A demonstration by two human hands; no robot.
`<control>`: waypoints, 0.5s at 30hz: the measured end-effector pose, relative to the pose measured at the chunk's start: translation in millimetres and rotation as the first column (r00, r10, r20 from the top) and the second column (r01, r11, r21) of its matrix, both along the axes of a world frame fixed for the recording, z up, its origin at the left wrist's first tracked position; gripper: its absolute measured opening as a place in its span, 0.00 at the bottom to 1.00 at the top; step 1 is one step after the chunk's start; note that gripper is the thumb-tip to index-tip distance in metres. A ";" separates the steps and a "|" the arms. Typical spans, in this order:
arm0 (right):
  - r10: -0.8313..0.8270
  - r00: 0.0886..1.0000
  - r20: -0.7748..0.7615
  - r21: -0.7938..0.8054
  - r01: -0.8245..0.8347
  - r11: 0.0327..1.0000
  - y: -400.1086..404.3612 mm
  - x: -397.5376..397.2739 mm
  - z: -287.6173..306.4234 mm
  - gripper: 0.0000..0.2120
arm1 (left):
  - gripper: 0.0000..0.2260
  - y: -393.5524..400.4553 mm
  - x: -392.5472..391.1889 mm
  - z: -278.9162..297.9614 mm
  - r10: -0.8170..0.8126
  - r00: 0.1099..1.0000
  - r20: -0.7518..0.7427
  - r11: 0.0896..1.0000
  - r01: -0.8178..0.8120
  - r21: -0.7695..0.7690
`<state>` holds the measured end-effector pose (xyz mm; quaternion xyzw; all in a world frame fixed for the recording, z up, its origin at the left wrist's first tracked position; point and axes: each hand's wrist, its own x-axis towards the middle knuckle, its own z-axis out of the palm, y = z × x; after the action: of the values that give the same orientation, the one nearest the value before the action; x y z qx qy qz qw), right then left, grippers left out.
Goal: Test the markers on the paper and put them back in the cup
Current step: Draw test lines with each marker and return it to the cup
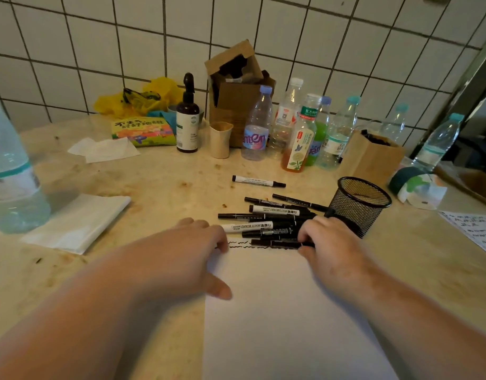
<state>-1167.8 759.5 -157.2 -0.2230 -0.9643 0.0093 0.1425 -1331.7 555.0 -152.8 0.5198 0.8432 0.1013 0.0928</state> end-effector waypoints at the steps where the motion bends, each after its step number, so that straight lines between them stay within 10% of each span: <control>1: 0.023 1.000 0.011 0.001 -0.023 1.000 2.9 -1.0 0.3 0.05 | 0.31 0.1 0.4 -0.9 -0.003 1.000 -0.008 1.000 0.003 0.013; 6: 0.103 0.987 0.120 0.012 -0.105 0.994 7.5 -0.1 5.2 0.09 | 0.32 -0.9 0.9 -2.1 0.011 1.000 0.027 1.000 -0.011 0.020; 9: 0.065 0.997 -0.039 -0.299 -0.074 0.951 -12.1 1.4 26.5 0.06 | 0.32 -0.6 2.6 0.4 0.021 0.999 0.049 1.000 -0.022 0.009; 12: -0.071 0.958 -0.278 -0.809 -0.193 0.555 -31.4 -7.9 35.9 0.04 | 0.28 2.2 3.8 4.0 0.050 0.996 0.069 0.999 -0.051 0.018; 15: -0.221 0.898 -0.380 -0.905 -0.311 0.290 -45.7 -17.4 19.9 0.09 | 0.20 4.9 5.3 8.9 0.067 0.993 0.094 0.989 -0.079 0.124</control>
<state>-1185.2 713.8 -137.3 -0.2265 -0.7128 0.6352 0.1925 -1326.4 560.0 -143.9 0.4882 0.8485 0.1814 0.0936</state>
